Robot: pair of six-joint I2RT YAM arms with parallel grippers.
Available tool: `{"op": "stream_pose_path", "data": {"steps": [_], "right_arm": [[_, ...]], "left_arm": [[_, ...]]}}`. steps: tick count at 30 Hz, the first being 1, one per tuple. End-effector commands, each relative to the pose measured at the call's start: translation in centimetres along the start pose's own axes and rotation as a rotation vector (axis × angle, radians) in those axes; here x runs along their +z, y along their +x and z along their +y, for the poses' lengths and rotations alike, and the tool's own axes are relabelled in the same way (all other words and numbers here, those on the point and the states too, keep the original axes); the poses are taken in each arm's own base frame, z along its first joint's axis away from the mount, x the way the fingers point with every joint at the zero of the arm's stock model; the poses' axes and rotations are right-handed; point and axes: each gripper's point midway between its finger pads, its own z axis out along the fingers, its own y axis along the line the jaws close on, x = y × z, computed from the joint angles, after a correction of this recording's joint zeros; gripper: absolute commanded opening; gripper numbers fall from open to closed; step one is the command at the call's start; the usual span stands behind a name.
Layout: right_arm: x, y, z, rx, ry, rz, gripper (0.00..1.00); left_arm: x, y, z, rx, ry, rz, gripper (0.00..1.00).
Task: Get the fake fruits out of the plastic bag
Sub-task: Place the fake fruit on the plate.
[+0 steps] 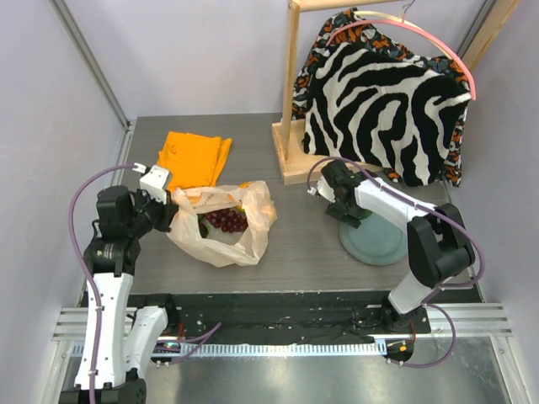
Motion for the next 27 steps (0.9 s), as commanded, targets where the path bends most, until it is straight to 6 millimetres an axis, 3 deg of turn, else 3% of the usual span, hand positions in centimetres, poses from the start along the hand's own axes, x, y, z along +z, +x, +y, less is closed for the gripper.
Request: {"op": "stream_pose_path", "data": {"steps": [1, 6, 9, 11, 19, 23, 24, 26, 27], "right_arm": [[1.3, 0.8, -0.4, -0.076, 0.018, 0.079, 0.45], [1.9, 0.7, 0.2, -0.069, -0.017, 0.081, 0.59], [2.2, 0.9, 0.7, -0.055, -0.042, 0.084, 0.72], [2.2, 0.9, 0.8, -0.043, -0.050, 0.078, 0.89], [1.2, 0.4, 0.3, -0.014, -0.045, 0.050, 0.98], [-1.2, 0.0, -0.5, 0.026, -0.081, 0.037, 1.00], [-2.9, -1.4, -2.1, 0.063, -0.064, -0.008, 1.00], [-5.1, -2.0, -2.2, 0.102, -0.128, -0.025, 1.00], [-7.3, -3.7, -4.0, 0.146, -0.116, -0.101, 1.00]], "left_arm": [[-0.1, -0.3, 0.1, 0.013, -0.012, -0.018, 0.00], [-0.3, -0.3, 0.0, 0.010, -0.011, -0.024, 0.00], [-0.2, -0.2, 0.1, 0.012, -0.014, -0.020, 0.00], [-0.2, -0.2, 0.0, 0.011, -0.010, -0.019, 0.00], [0.3, -0.4, -0.1, 0.009, 0.010, -0.021, 0.00], [0.3, -0.5, -0.1, 0.009, 0.010, -0.021, 0.00], [0.2, -0.5, -0.1, 0.009, 0.007, -0.025, 0.00], [0.1, -0.6, -0.1, 0.006, 0.006, -0.026, 0.00], [0.1, -0.5, -0.1, 0.002, 0.006, -0.026, 0.00]]}}
